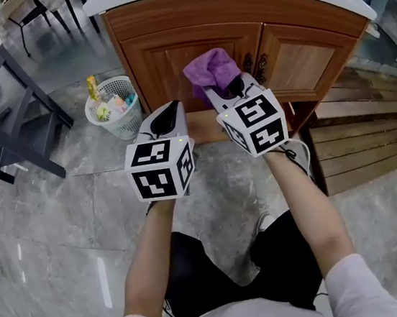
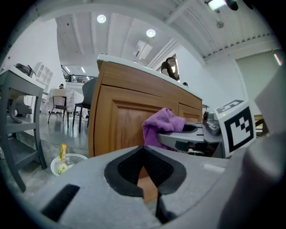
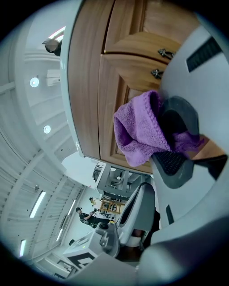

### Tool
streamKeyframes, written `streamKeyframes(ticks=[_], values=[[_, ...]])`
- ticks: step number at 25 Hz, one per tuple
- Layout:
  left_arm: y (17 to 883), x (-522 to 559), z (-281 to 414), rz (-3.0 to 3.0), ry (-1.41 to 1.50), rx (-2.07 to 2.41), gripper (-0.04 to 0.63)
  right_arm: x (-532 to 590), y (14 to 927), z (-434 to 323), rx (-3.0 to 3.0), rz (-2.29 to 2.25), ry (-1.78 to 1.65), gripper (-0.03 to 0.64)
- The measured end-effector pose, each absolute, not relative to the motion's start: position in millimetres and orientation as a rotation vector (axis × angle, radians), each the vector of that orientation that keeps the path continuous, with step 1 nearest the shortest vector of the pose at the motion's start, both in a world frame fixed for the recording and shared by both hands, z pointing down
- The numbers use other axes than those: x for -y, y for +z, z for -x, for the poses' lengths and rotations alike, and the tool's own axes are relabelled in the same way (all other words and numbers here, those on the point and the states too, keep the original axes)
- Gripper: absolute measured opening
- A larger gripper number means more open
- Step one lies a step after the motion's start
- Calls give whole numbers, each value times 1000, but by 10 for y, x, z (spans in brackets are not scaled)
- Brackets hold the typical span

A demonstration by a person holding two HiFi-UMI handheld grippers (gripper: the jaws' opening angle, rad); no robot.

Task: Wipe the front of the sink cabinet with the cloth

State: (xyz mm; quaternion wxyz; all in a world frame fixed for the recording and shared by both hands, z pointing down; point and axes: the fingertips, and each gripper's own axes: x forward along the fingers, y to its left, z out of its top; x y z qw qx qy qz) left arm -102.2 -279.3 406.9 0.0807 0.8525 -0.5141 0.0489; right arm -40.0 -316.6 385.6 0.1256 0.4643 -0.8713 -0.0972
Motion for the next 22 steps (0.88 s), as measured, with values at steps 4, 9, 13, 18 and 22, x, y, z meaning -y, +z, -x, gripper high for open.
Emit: streamKeyframes(ticks=[4, 9, 13, 18, 22], values=[[4044, 2807, 817, -2582, 151, 1493, 5, 3127, 3814, 128, 2511, -1409, -285, 67], [4017, 2833, 555, -2624, 160, 1435, 5, 3121, 3775, -135, 2488, -1465, -281, 67], [4021, 2858, 336, -2659, 173, 1385, 5, 3082, 3734, -318, 2480, -1487, -281, 67], [4023, 2878, 46, -2698, 187, 1322, 5, 3035, 3686, -603, 2473, -1537, -245, 67], [4044, 2891, -191, -2725, 196, 1273, 5, 3007, 3665, -870, 2442, -1598, -234, 67]])
